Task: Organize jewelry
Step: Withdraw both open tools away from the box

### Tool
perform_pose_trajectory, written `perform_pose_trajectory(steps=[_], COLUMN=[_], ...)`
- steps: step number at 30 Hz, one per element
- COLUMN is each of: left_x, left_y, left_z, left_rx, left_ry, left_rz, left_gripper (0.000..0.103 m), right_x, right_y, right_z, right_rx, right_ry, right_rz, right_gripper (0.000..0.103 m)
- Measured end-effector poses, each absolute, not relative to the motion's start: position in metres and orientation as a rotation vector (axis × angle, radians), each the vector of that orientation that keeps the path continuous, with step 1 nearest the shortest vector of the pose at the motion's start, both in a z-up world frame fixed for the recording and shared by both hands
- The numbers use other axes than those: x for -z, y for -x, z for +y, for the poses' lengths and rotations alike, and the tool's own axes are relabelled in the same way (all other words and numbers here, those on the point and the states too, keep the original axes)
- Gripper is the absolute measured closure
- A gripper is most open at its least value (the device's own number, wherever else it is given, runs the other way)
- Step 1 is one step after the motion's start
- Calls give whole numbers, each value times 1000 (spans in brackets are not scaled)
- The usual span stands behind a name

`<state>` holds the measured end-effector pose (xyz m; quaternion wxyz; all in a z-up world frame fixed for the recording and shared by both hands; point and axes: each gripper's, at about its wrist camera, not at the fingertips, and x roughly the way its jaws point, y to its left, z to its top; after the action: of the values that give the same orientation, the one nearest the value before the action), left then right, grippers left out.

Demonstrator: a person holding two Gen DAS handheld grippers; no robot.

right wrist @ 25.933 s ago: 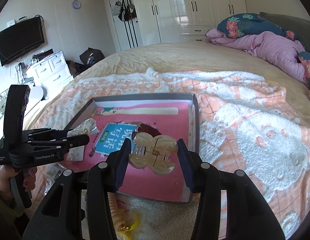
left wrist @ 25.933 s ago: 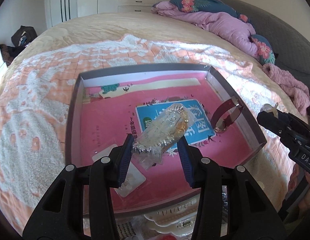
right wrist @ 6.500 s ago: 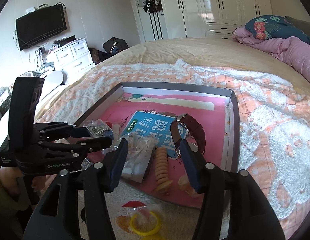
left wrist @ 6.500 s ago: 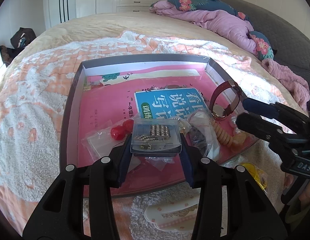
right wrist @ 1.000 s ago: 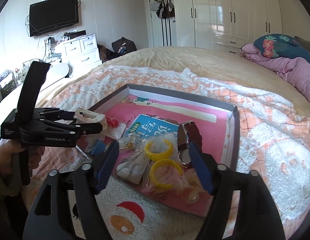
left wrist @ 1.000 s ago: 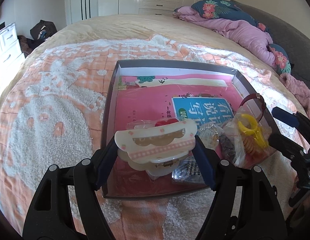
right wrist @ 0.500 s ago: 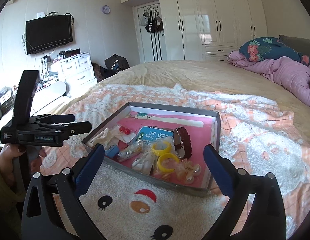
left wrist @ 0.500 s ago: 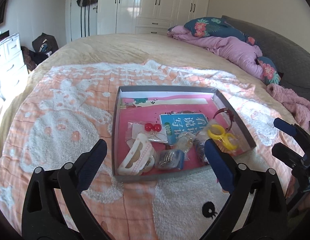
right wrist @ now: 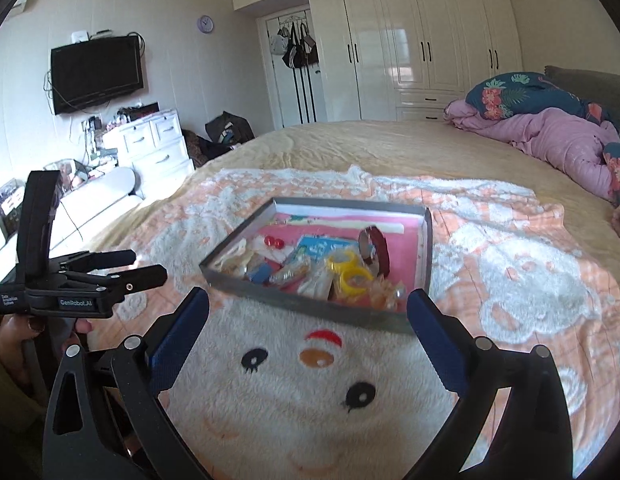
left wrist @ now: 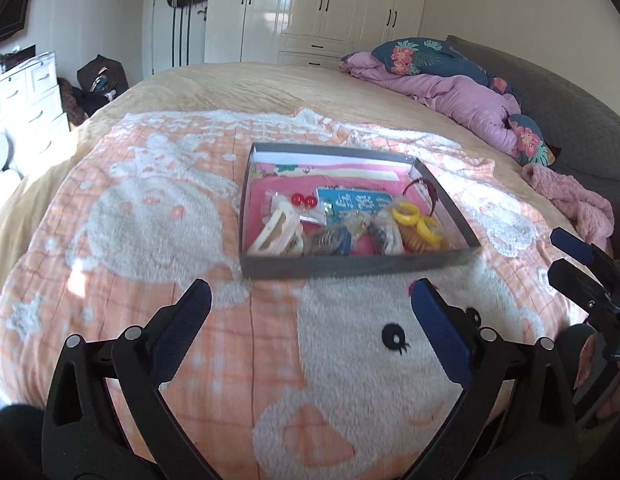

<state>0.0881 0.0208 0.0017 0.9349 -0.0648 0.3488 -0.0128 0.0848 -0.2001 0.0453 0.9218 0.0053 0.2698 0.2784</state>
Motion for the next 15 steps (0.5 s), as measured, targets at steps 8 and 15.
perform_pose_trajectory(steps=[8,15], left_x=[26,31], left_y=[-60,-57], left_z=[6,5], left_rx=[31,26], left_ry=[117,114], left_rz=[771,766], left_gripper=[9,9], right_x=[-23,-10], right_y=[-58,-58], right_z=[-195,-191], right_rx=[-506,-490], right_ry=[17,22], right_rz=[589,619], right_gripper=[4,4])
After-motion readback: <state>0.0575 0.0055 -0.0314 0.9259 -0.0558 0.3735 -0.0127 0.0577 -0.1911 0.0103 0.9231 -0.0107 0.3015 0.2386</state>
